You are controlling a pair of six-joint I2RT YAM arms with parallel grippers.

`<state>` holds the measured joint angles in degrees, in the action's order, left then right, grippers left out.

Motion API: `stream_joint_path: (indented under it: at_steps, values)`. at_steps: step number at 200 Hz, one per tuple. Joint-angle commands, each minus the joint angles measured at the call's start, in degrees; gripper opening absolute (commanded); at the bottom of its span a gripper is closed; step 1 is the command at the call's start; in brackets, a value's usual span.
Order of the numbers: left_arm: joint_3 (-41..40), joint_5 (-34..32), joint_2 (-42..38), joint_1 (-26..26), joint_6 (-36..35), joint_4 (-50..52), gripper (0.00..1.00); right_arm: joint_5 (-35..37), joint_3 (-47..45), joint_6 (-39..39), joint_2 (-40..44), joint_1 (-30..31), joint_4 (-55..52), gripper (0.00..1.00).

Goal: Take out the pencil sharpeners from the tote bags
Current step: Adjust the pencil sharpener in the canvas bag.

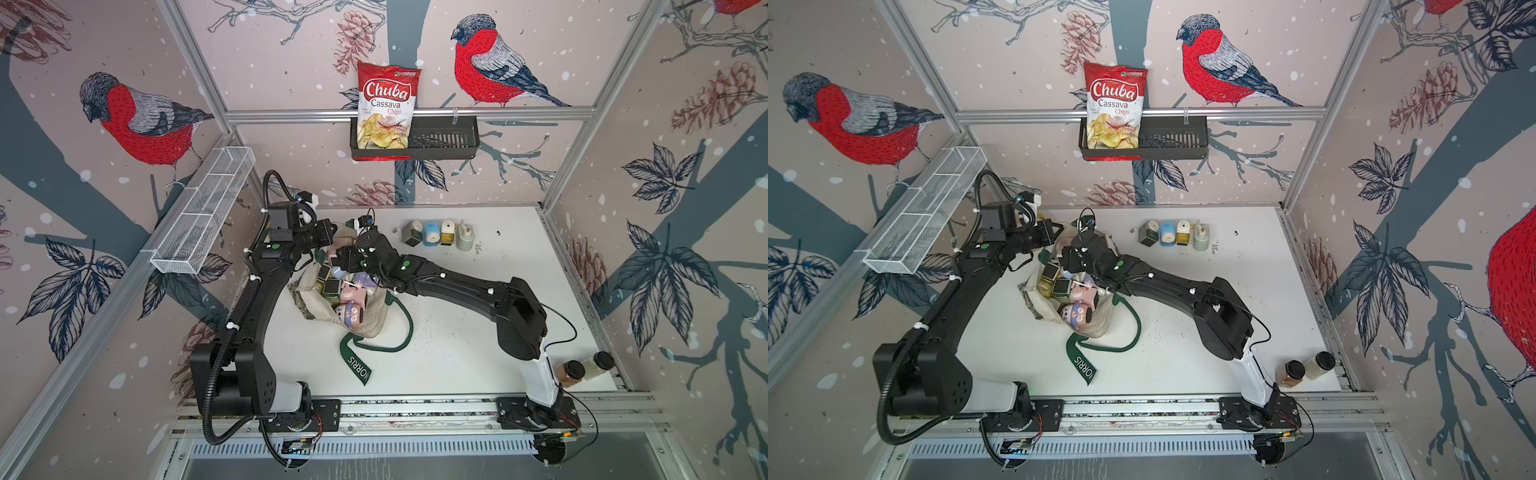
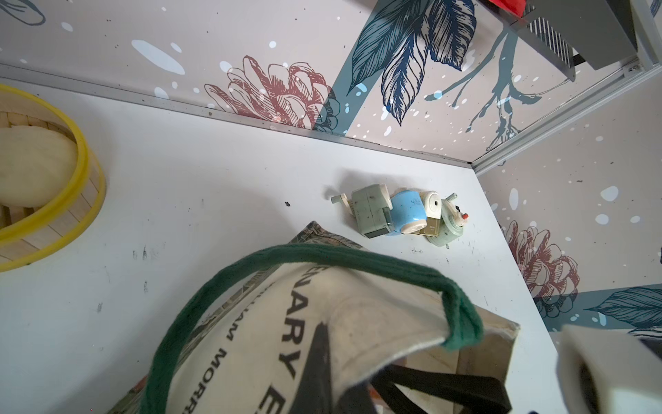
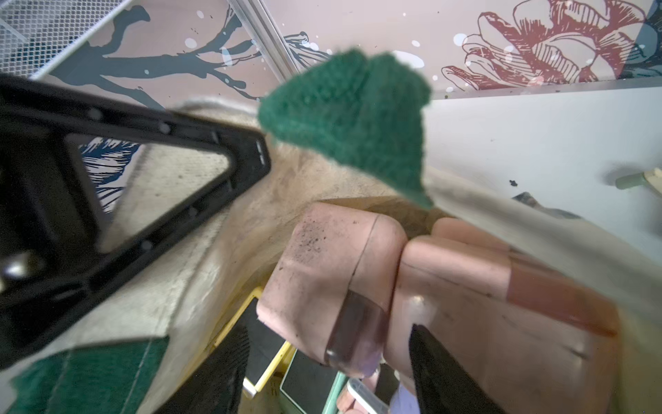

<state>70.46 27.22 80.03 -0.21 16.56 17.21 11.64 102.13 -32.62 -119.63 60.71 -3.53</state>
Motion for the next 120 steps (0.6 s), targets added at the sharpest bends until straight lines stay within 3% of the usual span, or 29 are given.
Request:
stream_joint_path:
  at_steps: [1,28,56,84,120]
  values:
    - [0.08,2.08,-1.34,0.2,0.23,-7.41,0.0,2.08,1.43,2.31,-1.15,-0.1,0.09,0.72]
    - [-0.63,2.8,-2.18,0.16,0.47,-8.78,0.0,0.52,2.37,4.32,-2.84,-0.11,0.98,0.69]
    - [-0.85,2.44,-2.66,0.19,0.45,-9.19,0.0,-6.19,2.66,5.74,-3.85,-0.33,1.41,0.6]
    - [-1.08,2.5,-2.86,0.21,0.67,-9.57,0.0,-13.91,1.05,10.05,-3.39,0.09,1.62,0.51]
    - [-1.08,2.41,-3.04,0.38,0.84,-9.65,0.0,-17.42,-4.01,15.01,-0.56,1.14,0.38,0.46]
